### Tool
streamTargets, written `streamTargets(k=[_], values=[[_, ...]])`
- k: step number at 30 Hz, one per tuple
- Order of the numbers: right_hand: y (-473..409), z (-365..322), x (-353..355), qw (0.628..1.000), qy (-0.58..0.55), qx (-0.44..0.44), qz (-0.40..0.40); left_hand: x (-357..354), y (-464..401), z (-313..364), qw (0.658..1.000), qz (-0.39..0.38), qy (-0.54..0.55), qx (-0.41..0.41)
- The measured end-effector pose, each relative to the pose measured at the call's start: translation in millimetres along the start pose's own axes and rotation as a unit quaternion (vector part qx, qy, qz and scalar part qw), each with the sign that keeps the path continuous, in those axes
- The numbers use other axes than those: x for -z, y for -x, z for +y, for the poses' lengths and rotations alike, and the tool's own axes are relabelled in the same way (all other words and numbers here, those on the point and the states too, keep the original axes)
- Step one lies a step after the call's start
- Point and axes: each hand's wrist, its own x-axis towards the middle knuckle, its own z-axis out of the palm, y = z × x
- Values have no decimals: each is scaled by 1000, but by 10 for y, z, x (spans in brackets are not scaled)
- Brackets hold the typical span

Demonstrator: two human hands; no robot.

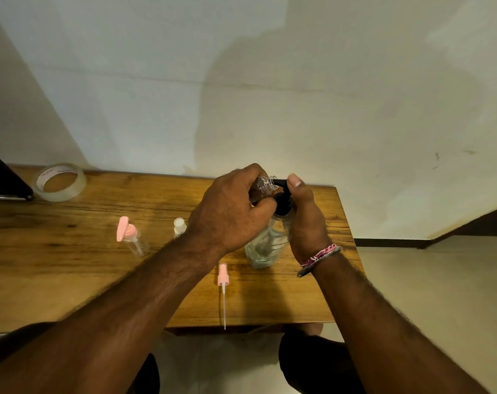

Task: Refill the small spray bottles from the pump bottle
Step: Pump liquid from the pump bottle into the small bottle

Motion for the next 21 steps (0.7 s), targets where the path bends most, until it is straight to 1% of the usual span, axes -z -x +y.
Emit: streamTargets(k=[5, 10, 21], values=[[-10, -24, -14, 999, -23, -10, 22, -23, 5, -3, 1000, -3, -6, 8], [9, -42, -26, 1000, 3, -7, 14, -26, 2, 12, 1000, -2, 1, 7], [36, -65, -48, 1000, 12, 1, 15, -12, -4, 15, 1000, 2, 4, 4]])
